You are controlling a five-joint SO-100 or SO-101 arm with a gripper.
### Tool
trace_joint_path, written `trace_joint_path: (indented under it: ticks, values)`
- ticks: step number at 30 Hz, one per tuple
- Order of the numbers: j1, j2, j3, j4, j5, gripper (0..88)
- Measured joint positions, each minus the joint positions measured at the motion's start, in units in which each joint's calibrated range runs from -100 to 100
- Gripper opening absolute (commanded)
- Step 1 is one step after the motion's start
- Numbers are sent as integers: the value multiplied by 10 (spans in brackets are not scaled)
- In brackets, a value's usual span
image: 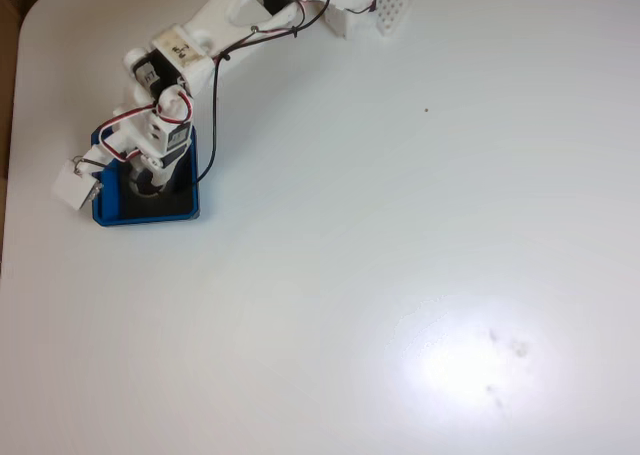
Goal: Pick the black tape roll and drop it in the blue box
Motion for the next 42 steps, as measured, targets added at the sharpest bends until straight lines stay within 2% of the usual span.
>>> trace_joint_path:
  ticks: [13, 22, 34, 42]
  values:
    - [-1, -213, 271, -2, -1, 116]
    - [-4, -324, 365, -11, -1, 116]
    - [-4, -511, 619, -219, -1, 116]
    - [-5, -666, 795, -278, -1, 116]
